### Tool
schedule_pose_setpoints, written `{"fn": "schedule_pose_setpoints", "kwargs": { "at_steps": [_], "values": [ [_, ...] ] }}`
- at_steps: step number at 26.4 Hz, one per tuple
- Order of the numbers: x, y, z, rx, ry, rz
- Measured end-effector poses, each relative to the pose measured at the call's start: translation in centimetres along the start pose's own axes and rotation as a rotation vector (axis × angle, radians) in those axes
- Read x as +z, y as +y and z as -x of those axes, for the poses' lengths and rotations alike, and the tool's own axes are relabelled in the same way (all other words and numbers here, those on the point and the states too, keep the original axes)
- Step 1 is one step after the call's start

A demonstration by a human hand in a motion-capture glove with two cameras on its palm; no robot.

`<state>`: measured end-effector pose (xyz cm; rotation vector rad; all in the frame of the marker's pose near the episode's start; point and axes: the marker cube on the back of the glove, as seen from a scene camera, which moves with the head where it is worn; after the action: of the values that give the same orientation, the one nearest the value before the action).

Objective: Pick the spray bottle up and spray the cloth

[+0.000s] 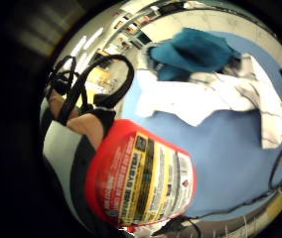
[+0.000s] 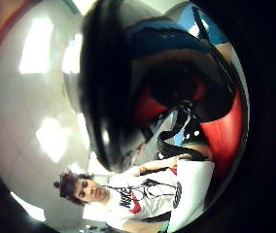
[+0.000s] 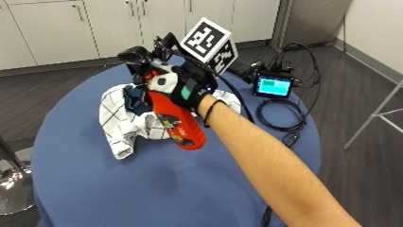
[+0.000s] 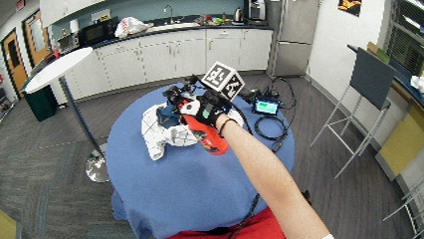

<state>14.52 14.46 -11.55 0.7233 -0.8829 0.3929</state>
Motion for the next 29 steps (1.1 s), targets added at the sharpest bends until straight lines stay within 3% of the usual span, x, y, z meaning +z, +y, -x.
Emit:
{"fn": "schedule_pose_setpoints", "kwargs": {
  "at_steps": [6, 13, 21, 29],
  "values": [
    [7.1, 0.1, 4.0, -0.146, -0.135, -0.026],
    [15.9, -0.8, 1.6, -0.181, -0.234, -0.066],
    [22.4, 1.6, -2.0, -0.121, -0.303, -0.076],
    [25.3, 2.1, -2.5, -0.037, -0.242, 0.063]
  ]
}}
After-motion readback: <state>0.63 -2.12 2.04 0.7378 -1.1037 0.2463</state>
